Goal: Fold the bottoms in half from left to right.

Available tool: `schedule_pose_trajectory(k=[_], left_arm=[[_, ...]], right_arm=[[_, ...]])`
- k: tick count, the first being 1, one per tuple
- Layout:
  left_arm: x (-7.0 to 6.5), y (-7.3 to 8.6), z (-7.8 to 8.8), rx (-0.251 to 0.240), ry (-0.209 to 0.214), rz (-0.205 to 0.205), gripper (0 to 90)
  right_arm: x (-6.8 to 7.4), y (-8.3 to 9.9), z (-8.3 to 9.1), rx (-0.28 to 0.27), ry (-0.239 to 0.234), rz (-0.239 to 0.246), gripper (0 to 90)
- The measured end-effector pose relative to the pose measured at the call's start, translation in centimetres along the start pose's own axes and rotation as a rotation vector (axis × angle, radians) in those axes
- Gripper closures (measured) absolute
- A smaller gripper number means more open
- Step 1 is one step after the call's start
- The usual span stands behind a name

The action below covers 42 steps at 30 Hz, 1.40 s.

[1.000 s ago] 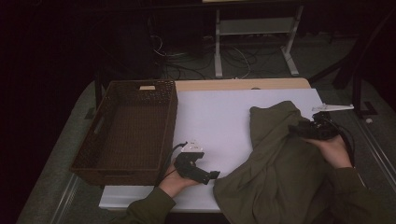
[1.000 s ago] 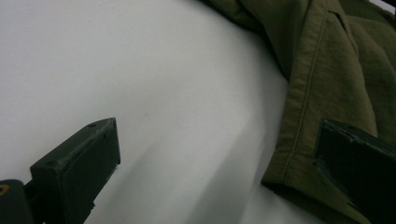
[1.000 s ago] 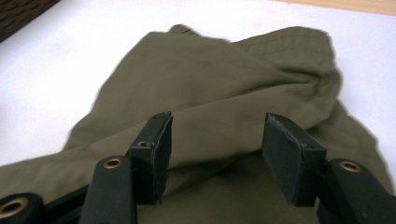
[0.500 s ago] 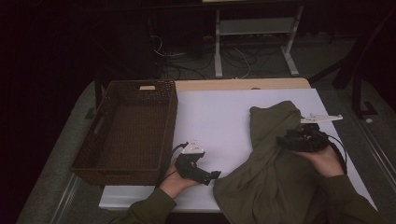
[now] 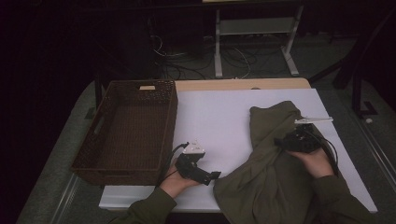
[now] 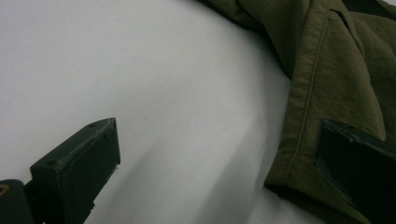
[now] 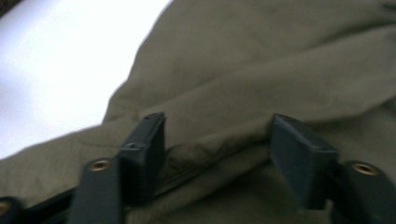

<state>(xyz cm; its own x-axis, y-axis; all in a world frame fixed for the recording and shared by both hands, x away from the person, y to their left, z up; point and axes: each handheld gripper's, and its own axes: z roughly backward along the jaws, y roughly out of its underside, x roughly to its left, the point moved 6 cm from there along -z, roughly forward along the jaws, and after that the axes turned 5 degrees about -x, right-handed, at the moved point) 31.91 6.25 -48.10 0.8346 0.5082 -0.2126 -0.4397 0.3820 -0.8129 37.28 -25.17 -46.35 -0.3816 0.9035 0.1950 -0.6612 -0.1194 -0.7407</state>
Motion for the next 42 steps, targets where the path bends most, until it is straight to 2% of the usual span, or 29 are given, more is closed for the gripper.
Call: schedule_pose_trajectory(k=[3, 4, 5, 7, 11, 18, 20, 24, 25, 36, 42], left_arm=[[0.0, 0.0, 0.0, 0.0, 0.0, 0.0, 0.2], [0.0, 0.0, 0.0, 0.0, 0.0, 0.0, 0.2], [0.0, 0.0, 0.0, -0.001, 0.0, -0.001, 0.2], [0.0, 0.0, 0.0, -0.002, 0.001, -0.001, 0.2], [0.0, -0.1, 0.0, -0.003, 0.002, -0.003, 0.2], [0.0, -0.1, 0.0, -0.004, 0.004, -0.004, 0.2], [0.1, -0.1, 0.0, -0.003, 0.005, -0.006, 0.2], [0.1, -0.2, -0.1, -0.004, 0.005, -0.004, 0.2], [0.1, -0.2, 0.0, -0.004, 0.005, -0.005, 0.2], [0.2, -0.2, 0.0, -0.002, 0.005, -0.004, 0.2], [0.1, -0.1, -0.1, 0.003, 0.01, -0.004, 0.2]], right_arm=[[-0.1, 0.5, -0.4, 0.025, -0.029, -0.031, 53.0], [-0.1, 0.5, -0.4, 0.025, -0.029, -0.031, 53.0], [-0.1, 0.7, -0.6, 0.038, -0.034, -0.031, 63.6], [-0.1, 0.9, -0.8, 0.052, -0.029, -0.027, 75.9], [-0.3, 1.0, -0.7, 0.054, -0.025, -0.016, 86.5], [-0.3, 0.4, 0.3, 0.029, -0.018, 0.023, 88.2], [-0.5, 0.0, 1.1, 0.01, -0.011, 0.045, 88.2], [-0.8, -0.4, 1.9, -0.011, -0.004, 0.061, 88.3], [-1.3, -0.5, 2.4, -0.021, 0.003, 0.062, 88.5], [-4.7, -0.7, 5.2, -0.07, 0.068, 0.006, 88.6], [-6.4, 0.1, 6.2, -0.052, 0.112, -0.016, 88.6]])
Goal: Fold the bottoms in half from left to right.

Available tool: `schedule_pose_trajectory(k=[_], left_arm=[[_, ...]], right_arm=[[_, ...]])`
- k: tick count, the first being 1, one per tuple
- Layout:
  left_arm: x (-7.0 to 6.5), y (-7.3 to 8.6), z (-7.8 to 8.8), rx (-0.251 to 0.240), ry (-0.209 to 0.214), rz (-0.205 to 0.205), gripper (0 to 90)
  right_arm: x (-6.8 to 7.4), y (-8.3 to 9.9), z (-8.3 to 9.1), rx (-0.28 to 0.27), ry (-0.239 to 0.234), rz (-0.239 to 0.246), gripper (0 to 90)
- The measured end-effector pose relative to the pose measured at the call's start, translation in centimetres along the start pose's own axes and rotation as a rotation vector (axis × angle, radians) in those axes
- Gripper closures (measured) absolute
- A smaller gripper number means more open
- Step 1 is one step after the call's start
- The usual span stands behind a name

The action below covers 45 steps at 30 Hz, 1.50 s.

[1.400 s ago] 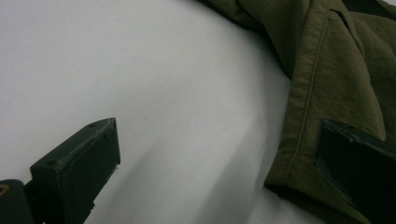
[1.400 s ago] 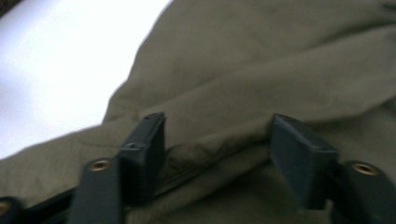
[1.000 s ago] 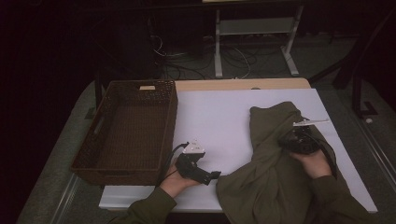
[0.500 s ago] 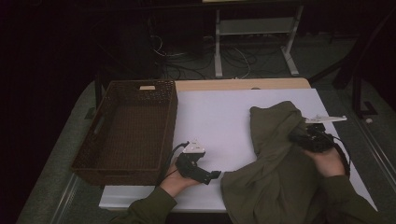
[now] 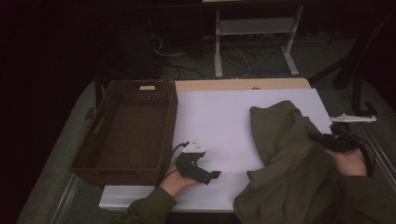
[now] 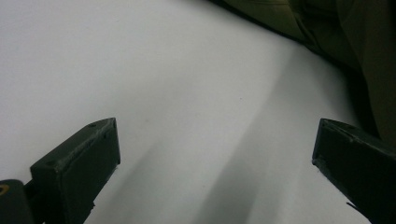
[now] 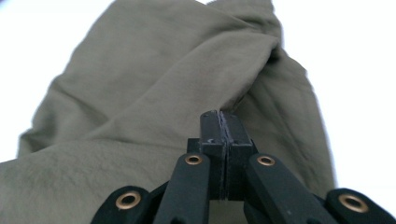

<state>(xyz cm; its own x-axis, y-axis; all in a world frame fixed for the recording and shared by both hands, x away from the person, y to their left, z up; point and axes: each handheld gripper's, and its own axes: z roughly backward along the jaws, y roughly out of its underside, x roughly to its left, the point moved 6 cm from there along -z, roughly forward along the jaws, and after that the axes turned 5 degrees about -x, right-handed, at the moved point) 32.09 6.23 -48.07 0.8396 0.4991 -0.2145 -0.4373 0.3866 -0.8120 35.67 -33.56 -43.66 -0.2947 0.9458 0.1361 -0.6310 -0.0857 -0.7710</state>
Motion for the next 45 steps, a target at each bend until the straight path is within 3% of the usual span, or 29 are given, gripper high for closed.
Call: schedule_pose_trajectory(k=[8, 12, 24, 32, 38, 45], left_arm=[[0.0, 0.0, 0.0, -0.001, 0.001, 0.001, 0.2], [-0.1, 0.0, -0.1, 0.003, 0.003, 0.0, 0.2], [-0.1, 0.1, -0.3, 0.013, 0.01, 0.001, 0.2], [-0.1, 0.2, -0.3, 0.021, 0.01, -0.002, 0.2], [-0.1, 0.3, -0.4, 0.027, 0.01, -0.008, 0.2], [-0.3, 0.2, -0.5, 0.025, 0.015, -0.01, 0.2]], right_arm=[[-2.0, 1.5, 0.8, 0.04, 0.038, -0.027, 88.6], [-3.7, 2.6, 1.2, 0.063, 0.072, -0.044, 88.5], [-6.1, 4.3, -0.7, 0.11, 0.082, -0.07, 88.3], [-6.1, 4.7, -1.2, 0.132, 0.092, -0.055, 85.1], [-5.5, 3.6, -0.1, 0.075, 0.105, -0.046, 60.2], [-2.7, 1.7, 1.1, 0.0, 0.058, 0.007, 48.6]])
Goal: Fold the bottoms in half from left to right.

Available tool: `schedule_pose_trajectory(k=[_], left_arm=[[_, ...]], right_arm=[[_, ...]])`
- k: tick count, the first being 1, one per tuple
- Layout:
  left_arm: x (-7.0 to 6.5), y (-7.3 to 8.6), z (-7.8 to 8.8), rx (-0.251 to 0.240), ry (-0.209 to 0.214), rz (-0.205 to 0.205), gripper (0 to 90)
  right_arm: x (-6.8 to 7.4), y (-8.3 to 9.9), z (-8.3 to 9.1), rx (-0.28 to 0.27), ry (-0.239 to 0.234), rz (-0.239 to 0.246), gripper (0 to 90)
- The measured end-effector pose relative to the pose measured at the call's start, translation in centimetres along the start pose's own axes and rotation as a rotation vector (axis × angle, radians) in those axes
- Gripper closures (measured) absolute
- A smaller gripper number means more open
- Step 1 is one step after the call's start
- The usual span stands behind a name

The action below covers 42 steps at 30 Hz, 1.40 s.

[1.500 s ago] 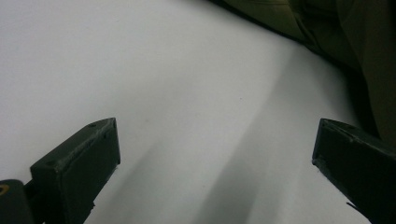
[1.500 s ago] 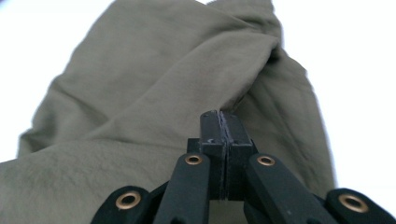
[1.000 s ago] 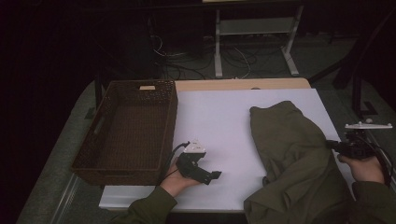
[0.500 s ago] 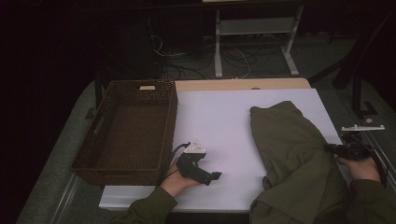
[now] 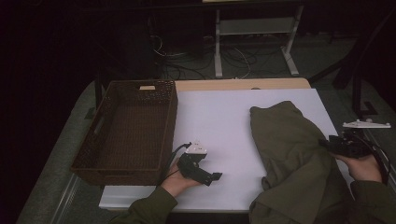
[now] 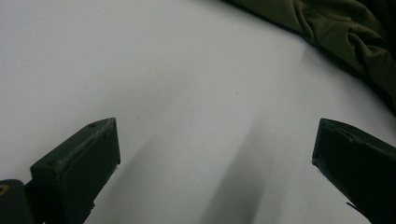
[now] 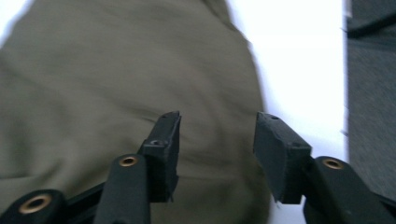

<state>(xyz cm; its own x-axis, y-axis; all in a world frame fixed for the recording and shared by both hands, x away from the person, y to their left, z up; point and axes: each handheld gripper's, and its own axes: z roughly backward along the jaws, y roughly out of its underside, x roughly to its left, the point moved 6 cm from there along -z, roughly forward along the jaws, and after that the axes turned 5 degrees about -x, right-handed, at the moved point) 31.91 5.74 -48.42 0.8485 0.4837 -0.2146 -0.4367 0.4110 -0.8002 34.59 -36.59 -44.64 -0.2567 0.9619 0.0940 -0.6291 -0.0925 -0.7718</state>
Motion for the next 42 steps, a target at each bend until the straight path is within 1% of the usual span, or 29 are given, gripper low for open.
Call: schedule_pose_trajectory(k=[2, 3, 4, 7, 10, 14, 15, 16, 17, 18, 19, 21, 22, 23, 24, 25, 26, 29, 31, 35, 38, 39, 40, 41, 42], left_arm=[[-0.1, -0.1, 0.0, -0.003, 0.004, 0.0, 0.3], [-0.1, -0.1, 0.0, -0.003, 0.004, 0.0, 0.4], [-0.2, -0.1, -0.1, -0.003, 0.006, 0.001, 0.4], [-0.4, -0.1, -0.2, 0.0, 0.011, -0.003, 0.7], [-0.5, -0.1, -0.2, -0.004, 0.01, -0.004, 3.4], [-0.8, -0.2, -0.2, -0.008, 0.016, -0.011, 7.3], [-0.8, -0.2, -0.2, -0.008, 0.016, -0.011, 8.8], [-0.9, -0.2, -0.3, -0.008, 0.023, -0.019, 11.1], [-0.9, -0.2, -0.3, -0.008, 0.023, -0.019, 13.5], [-1.2, -0.3, -0.4, -0.009, 0.034, -0.02, 14.2], [-1.3, -0.3, -0.4, -0.011, 0.041, -0.022, 15.4], [-1.6, -0.6, -0.6, -0.015, 0.052, -0.031, 19.3], [-1.8, -0.7, -0.8, -0.011, 0.058, -0.04, 21.6], [-1.8, -0.7, -0.8, -0.011, 0.058, -0.04, 23.8], [-2.1, -0.9, -1.1, -0.008, 0.066, -0.054, 26.7], [-2.3, -1.0, -1.3, -0.008, 0.07, -0.055, 30.1], [-2.5, -1.1, -1.5, -0.005, 0.073, -0.056, 31.5], [-2.8, -1.3, -1.8, -0.004, 0.083, -0.059, 32.2], [-3.2, -1.6, -2.2, 0.001, 0.097, -0.066, 31.9], [-3.6, -1.9, -2.5, -0.001, 0.108, -0.069, 31.7], [-4.2, -2.3, -3.1, 0.002, 0.124, -0.08, 32.7], [-4.2, -2.3, -3.1, 0.002, 0.124, -0.08, 33.5], [-4.5, -2.6, -3.4, -0.004, 0.135, -0.082, 34.3], [-4.5, -2.6, -3.4, -0.004, 0.135, -0.082, 35.4], [-4.9, -3.0, -3.7, -0.005, 0.144, -0.085, 36.4]], right_arm=[[0.9, -0.3, 0.0, -0.011, -0.027, 0.015, 45.3], [0.9, -0.3, 0.0, -0.011, -0.027, 0.015, 45.3], [1.8, -0.3, -0.2, -0.013, -0.061, 0.03, 43.2], [3.0, -0.2, -0.5, -0.007, -0.098, 0.046, 40.3], [3.7, 0.0, -0.7, -0.017, -0.118, 0.057, 39.2], [4.8, 0.5, -0.4, -0.033, -0.15, 0.069, 38.7], [5.1, 0.6, -0.3, -0.036, -0.16, 0.075, 38.5], [5.4, 0.7, -0.3, -0.041, -0.169, 0.082, 38.2], [5.4, 0.7, -0.3, -0.041, -0.169, 0.082, 38.2], [6.0, 1.0, -0.2, -0.042, -0.179, 0.095, 37.4], [6.2, 1.0, -0.3, -0.041, -0.183, 0.109, 37.1], [6.4, 1.0, -0.5, -0.042, -0.186, 0.124, 36.8], [6.5, 1.0, -0.6, -0.041, -0.19, 0.126, 36.8], [6.5, 1.0, -0.6, -0.041, -0.19, 0.126, 36.8], [6.6, 0.9, -0.8, -0.038, -0.197, 0.134, 36.7], [6.6, 0.9, -0.9, -0.037, -0.198, 0.136, 36.6], [6.7, 0.8, -1.0, -0.037, -0.2, 0.139, 36.5], [6.7, 0.8, -1.2, -0.033, -0.203, 0.144, 36.4], [6.7, 0.7, -1.3, -0.033, -0.206, 0.147, 36.4], [6.8, 0.7, -1.3, -0.032, -0.209, 0.149, 36.4], [6.9, 0.7, -1.4, -0.03, -0.21, 0.149, 36.4], [6.9, 0.7, -1.4, -0.03, -0.21, 0.149, 36.4], [6.9, 0.7, -1.4, -0.028, -0.209, 0.151, 36.2], [6.9, 0.7, -1.4, -0.028, -0.209, 0.151, 36.2], [6.9, 0.7, -1.4, -0.03, -0.206, 0.151, 36.1]])
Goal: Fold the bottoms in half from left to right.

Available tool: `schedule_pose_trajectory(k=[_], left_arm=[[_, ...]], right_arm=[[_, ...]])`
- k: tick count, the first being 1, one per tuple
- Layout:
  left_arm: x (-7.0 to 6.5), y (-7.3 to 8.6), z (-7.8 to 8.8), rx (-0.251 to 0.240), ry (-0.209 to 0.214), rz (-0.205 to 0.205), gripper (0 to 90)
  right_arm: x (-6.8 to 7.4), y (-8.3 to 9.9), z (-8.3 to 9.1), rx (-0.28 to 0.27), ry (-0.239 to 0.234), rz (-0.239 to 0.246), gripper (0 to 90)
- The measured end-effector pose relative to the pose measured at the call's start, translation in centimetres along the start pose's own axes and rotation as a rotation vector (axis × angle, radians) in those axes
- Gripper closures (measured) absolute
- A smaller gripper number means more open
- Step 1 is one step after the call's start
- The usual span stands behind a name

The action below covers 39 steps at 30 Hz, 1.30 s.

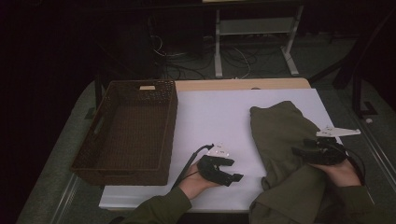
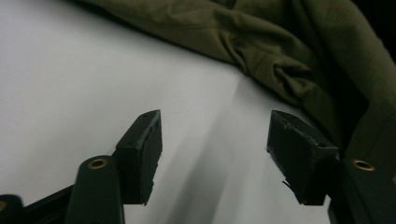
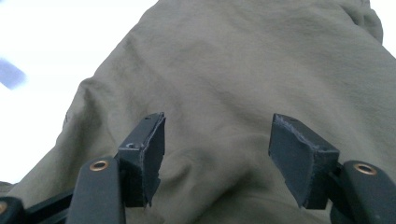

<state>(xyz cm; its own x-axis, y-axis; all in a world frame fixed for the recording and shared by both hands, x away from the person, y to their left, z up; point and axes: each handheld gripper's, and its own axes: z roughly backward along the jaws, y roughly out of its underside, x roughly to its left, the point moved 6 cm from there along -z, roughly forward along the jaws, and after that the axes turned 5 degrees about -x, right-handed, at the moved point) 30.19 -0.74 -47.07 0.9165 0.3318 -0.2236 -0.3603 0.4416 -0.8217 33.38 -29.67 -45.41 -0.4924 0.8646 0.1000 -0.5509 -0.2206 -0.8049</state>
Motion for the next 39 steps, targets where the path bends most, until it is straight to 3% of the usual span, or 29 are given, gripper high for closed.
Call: schedule_pose_trajectory(k=[19, 25, 32, 39], left_arm=[[-2.2, -2.2, -3.6, 0.019, 0.083, -0.063, 53.4], [-3.4, -2.2, -5.4, 0.071, 0.1, -0.124, 55.4], [-4.0, -1.8, -7.1, 0.127, 0.103, -0.154, 61.6], [-4.3, -1.3, -7.8, 0.161, 0.1, -0.186, 78.6]], right_arm=[[-0.5, 0.1, 0.2, -0.01, 0.008, -0.011, 36.0], [-0.5, 0.1, 0.2, -0.012, 0.007, -0.013, 36.0], [-0.5, 0.1, 0.3, -0.012, 0.007, -0.013, 36.0], [-0.5, 0.2, 0.4, -0.011, 0.009, -0.015, 36.0]])
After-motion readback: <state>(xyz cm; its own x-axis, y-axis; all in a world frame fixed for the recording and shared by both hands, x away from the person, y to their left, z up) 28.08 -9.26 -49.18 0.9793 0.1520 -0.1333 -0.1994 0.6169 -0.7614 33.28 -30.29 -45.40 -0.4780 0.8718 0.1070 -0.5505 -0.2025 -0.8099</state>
